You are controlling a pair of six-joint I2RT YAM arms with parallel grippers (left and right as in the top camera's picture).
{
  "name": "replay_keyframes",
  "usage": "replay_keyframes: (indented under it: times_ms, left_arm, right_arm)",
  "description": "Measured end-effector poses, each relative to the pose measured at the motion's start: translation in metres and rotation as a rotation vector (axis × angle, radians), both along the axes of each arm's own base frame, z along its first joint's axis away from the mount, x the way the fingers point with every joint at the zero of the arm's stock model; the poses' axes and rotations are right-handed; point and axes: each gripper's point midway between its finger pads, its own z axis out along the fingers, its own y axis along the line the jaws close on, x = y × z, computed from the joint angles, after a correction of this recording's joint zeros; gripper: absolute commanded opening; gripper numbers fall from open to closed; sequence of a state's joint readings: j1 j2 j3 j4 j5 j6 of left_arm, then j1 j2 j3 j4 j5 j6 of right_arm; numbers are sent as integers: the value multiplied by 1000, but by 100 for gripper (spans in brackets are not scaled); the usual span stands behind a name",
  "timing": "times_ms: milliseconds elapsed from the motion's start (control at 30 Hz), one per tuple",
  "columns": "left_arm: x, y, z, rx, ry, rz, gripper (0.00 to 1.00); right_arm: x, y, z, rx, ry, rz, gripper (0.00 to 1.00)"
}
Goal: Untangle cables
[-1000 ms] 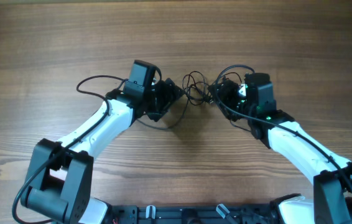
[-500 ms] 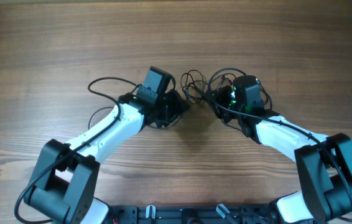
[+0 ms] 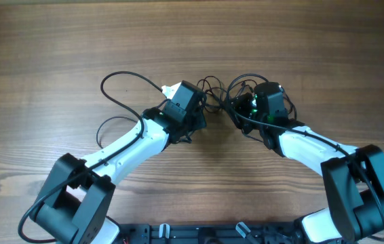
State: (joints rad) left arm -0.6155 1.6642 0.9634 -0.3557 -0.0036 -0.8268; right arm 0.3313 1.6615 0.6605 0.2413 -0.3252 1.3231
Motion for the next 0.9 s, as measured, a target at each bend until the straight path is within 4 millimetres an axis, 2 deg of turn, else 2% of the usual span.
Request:
replay_keyframes:
  times_ms: [133,300,333,367,433,467,533,700,767,833,867,900]
  left_arm:
    - [2,2,0,12,-9,5,48]
    - [10,-2,-1,1,-38,9,41]
    - [11,-2,-5,6,-34,7,38]
    - [11,-3,-11,12,-27,6,28]
    - [9,-4,-24,25,-6,3,24]
    - [9,-5,-27,33,-2,-7,25]
    - [9,-8,-29,29,-8,-11,43]
    - [14,-12,-25,9,-29,-13,43]
    - [10,-14,-27,2,-10,-23,33]
    - [5,-14,-29,4,11,-40,4]
    - [4,-14,-29,3,18,-43,4]
    - [3,-14,-30,3,20,-42,4]
  right_arm:
    - [0,0,0,0,0,0,32]
    - [0,0,0,0,0,0,32]
    - [0,0,0,0,0,0,32]
    - [0,0,0,0,0,0,31]
    - [0,0,0,0,0,0,30]
    - [0,0,0,0,0,1,29]
    - [0,1,0,-1,-3,8,29]
    - [-1,2,0,-3,-8,20,29]
    - [-1,2,0,-4,-9,21,29]
    - [-1,2,0,-5,-10,23,22]
    - [-1,2,0,-6,-10,24,15]
    - [-1,2,1,-8,-16,34,12]
